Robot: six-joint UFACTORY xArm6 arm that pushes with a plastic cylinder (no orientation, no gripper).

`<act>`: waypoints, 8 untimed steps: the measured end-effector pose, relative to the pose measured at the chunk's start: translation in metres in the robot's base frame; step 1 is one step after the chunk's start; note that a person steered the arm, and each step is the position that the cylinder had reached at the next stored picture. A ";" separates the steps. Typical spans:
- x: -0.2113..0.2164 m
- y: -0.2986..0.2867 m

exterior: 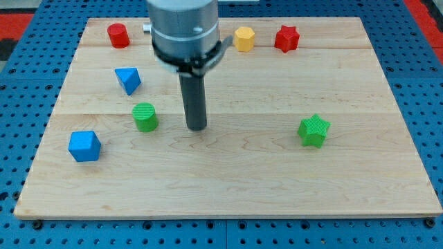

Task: Move green circle parallel to the green star

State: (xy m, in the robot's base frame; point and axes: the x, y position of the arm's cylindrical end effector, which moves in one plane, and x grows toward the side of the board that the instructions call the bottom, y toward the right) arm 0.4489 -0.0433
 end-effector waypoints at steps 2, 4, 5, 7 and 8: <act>-0.081 -0.095; -0.038 -0.157; -0.010 -0.159; 0.032 0.015; 0.014 0.005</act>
